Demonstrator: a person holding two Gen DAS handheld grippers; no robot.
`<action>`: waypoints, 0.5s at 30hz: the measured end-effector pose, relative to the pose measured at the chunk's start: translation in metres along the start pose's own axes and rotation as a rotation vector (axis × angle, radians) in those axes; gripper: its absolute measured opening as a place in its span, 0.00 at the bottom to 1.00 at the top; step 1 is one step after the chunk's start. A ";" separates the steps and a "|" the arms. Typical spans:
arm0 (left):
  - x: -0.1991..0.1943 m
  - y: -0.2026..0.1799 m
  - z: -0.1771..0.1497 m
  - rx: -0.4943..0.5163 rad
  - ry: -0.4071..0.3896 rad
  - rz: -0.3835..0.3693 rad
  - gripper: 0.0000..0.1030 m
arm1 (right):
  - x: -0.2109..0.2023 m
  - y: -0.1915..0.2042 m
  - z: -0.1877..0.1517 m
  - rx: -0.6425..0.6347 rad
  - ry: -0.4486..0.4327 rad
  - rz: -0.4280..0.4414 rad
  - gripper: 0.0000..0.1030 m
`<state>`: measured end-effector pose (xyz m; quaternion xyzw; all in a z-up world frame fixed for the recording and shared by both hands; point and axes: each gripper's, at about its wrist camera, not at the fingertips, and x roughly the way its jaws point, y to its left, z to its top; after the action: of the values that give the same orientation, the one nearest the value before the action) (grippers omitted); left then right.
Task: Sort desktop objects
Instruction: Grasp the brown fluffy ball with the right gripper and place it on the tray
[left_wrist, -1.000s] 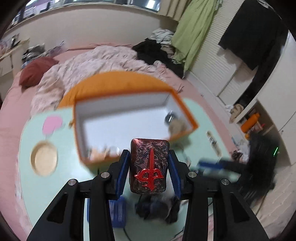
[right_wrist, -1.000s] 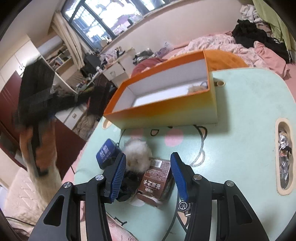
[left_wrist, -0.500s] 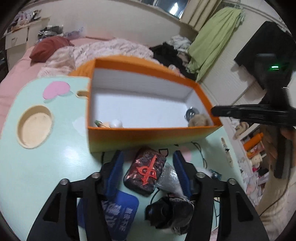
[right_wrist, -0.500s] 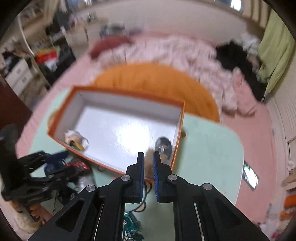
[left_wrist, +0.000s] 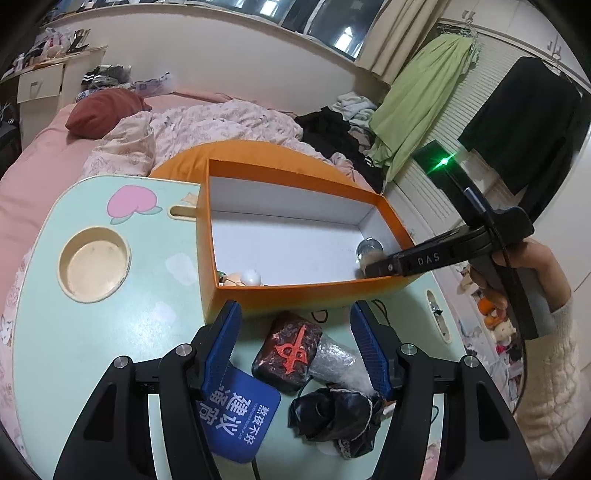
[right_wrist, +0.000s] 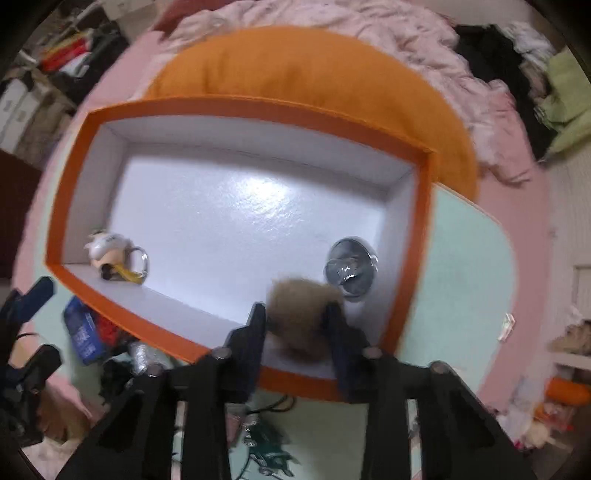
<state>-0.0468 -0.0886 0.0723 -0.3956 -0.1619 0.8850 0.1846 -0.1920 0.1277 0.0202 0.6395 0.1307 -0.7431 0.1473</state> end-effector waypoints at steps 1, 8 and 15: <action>0.000 0.001 0.000 -0.001 0.002 -0.002 0.60 | -0.001 -0.003 -0.002 0.005 -0.016 0.003 0.23; 0.000 -0.001 -0.002 0.001 -0.004 -0.016 0.60 | -0.068 -0.026 -0.034 0.069 -0.336 0.210 0.22; 0.005 -0.025 0.013 0.053 0.009 0.012 0.60 | -0.091 -0.015 -0.113 0.040 -0.497 0.398 0.23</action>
<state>-0.0549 -0.0665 0.0884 -0.3957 -0.1352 0.8882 0.1903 -0.0819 0.1893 0.0940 0.4540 -0.0518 -0.8357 0.3048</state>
